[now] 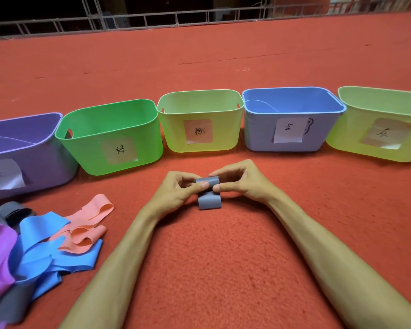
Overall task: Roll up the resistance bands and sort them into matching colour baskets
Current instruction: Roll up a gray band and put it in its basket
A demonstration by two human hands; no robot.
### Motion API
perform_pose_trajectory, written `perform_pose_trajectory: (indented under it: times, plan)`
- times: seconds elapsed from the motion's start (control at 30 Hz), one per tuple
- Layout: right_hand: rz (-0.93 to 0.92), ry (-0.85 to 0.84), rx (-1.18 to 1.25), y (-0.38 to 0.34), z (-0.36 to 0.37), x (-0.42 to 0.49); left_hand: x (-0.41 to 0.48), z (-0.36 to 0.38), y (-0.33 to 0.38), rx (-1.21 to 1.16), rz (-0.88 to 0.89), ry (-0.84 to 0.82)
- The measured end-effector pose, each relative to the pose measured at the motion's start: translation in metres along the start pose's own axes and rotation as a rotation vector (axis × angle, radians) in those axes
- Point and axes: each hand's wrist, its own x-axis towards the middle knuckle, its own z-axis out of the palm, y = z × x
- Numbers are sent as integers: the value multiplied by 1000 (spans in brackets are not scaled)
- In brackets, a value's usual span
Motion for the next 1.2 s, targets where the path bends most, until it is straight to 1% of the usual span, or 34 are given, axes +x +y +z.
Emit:
perform_pose_trajectory:
  times: [0.17,0.33,0.47,0.6,0.77,0.87,0.93,1.03,1.2]
  plan:
    - [49,4,-37,-6,3,0,-4,-4,0,-79,15,3]
    - [24,-6,-56,-9,1,-2,-5,-6,-1,-10,89,27]
    - [2,-18,-12,-7,0,-3,-3,-2,-2,-6,41,67]
    - [-30,-2,35,-6,-1,-3,-1,-3,-2,54,-30,13]
    - [-36,18,7,0,1,-1,2,-3,-3,3,-44,51]
    - [-19,6,-43,1,2,1,1,-2,-6,-77,-49,59]
    - [6,-16,-76,-1,4,2,0,-2,-5,-104,-36,76]
    - [20,-32,-50,-4,7,0,-1,-3,-4,-118,7,92]
    - [-50,-8,-21,-5,7,-1,1,-7,-11,-24,41,103]
